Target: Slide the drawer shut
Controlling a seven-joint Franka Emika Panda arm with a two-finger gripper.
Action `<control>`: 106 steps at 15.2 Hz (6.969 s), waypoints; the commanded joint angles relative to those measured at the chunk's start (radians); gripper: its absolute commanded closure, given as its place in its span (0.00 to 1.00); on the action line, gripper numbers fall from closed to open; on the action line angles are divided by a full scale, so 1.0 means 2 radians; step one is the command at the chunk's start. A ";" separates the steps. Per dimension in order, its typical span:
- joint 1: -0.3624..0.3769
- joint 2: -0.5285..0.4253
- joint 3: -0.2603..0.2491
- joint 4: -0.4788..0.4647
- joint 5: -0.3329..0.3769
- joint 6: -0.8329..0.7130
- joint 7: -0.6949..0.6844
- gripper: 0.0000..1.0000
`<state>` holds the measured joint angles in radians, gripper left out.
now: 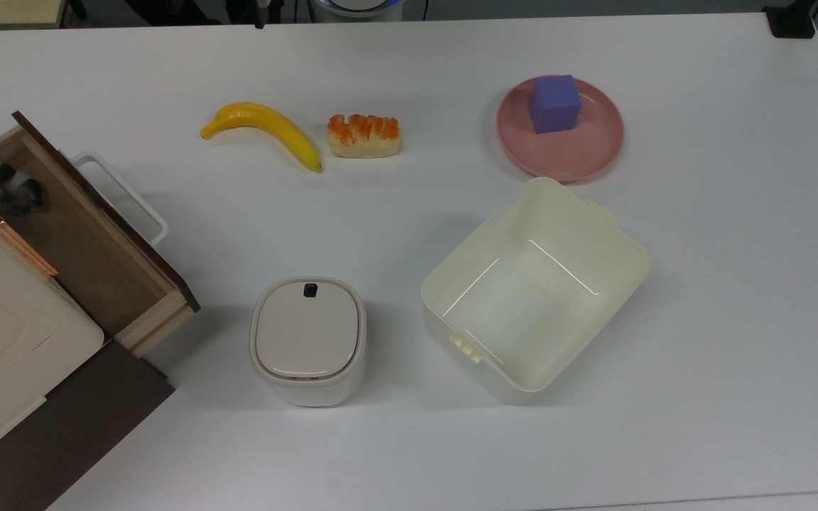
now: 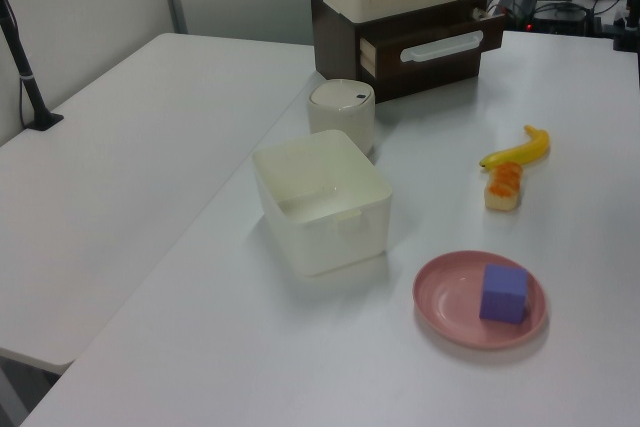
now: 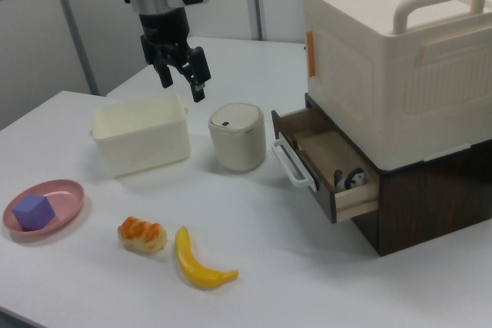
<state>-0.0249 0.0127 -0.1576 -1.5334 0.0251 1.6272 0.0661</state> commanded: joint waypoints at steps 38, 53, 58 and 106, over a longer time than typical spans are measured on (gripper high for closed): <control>-0.021 0.002 -0.009 -0.024 -0.002 -0.074 0.015 0.00; -0.100 0.129 -0.008 -0.040 0.004 0.068 0.002 1.00; -0.121 0.161 -0.005 -0.042 0.004 0.147 -0.068 1.00; -0.139 0.001 0.084 -0.016 0.002 -0.086 -0.153 1.00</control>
<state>-0.3037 0.0822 0.0075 -1.5564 0.0095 1.5426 -0.1413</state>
